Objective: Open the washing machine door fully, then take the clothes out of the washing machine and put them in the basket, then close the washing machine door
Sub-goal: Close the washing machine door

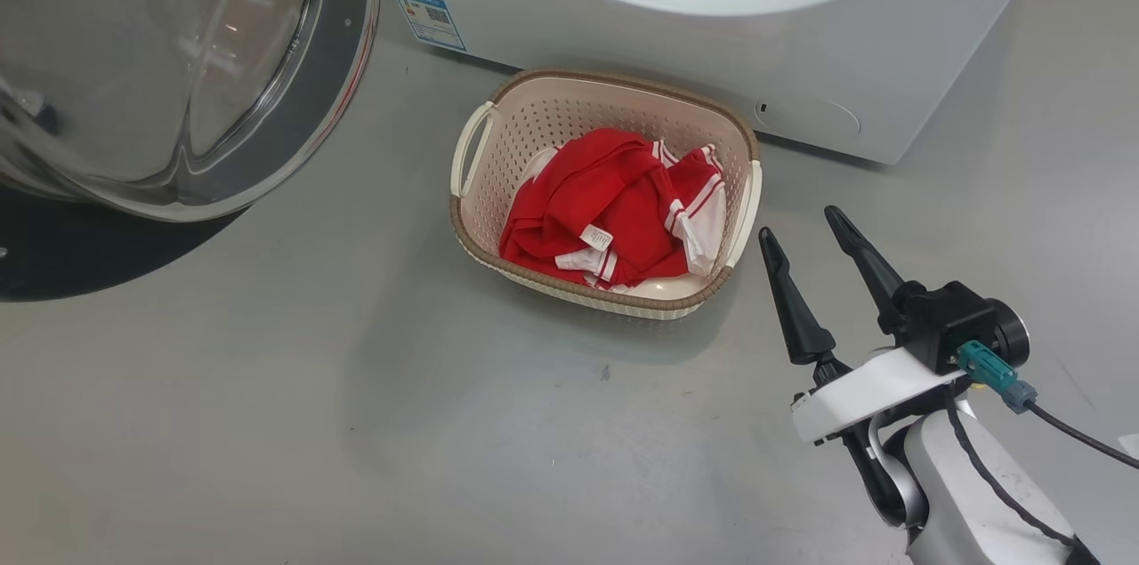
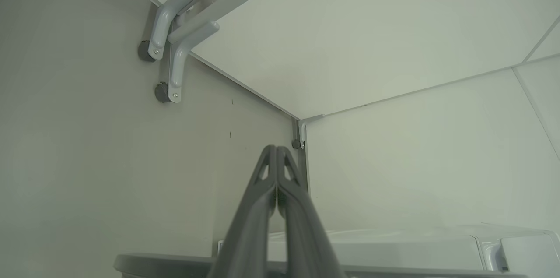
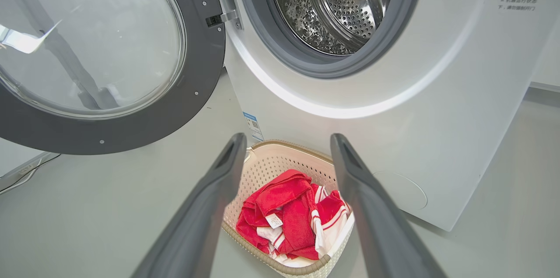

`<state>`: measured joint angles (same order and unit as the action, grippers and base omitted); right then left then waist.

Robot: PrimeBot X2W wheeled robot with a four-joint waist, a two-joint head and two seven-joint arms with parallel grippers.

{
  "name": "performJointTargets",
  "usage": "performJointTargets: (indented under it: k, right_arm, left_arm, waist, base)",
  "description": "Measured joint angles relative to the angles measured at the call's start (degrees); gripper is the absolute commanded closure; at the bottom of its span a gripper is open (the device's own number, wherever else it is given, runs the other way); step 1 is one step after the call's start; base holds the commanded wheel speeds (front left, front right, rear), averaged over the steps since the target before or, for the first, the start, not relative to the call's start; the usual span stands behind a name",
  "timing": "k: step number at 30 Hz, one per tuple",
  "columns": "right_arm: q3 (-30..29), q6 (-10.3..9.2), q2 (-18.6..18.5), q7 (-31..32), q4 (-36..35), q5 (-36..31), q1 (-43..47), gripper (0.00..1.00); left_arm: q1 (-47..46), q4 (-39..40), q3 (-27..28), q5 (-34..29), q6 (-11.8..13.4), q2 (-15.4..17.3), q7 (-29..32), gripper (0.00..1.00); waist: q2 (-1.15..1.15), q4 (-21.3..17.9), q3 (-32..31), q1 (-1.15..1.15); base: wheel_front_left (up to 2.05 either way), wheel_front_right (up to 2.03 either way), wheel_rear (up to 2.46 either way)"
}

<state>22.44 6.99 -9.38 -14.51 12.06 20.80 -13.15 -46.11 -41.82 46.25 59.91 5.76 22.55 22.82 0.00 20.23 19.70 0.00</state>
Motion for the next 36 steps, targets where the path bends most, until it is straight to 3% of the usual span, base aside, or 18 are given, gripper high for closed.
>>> performJointTargets:
  k: [15, 24, 36]
  right_arm:
    - [0.2, 0.00, 0.0, 0.0, 0.9, 0.3, -1.0, 0.00]
    - [0.1, 0.00, 0.2, 0.0, 0.9, 0.4, -1.1, 0.00]
    - [-0.2, 0.00, 0.4, 0.0, 1.0, 0.4, -1.1, 0.00]
  left_arm:
    - [-1.9, -4.2, -3.0, 2.1, 0.0, -0.5, 9.1, 1.00]
    - [-3.3, -5.2, -2.1, 3.5, -0.1, -0.9, 11.2, 1.00]
    - [-3.3, -6.2, -2.9, 5.6, -2.6, -0.7, 16.6, 1.00]
  waist:
    - [0.00, -0.8, -0.5, 0.00]
    - [0.00, -1.0, -1.1, 0.00]
    - [0.00, -1.0, -1.9, 0.00]
  base:
    - [0.00, 0.00, 0.00]
    - [0.00, 0.00, 0.00]
    - [0.00, 0.00, 0.00]
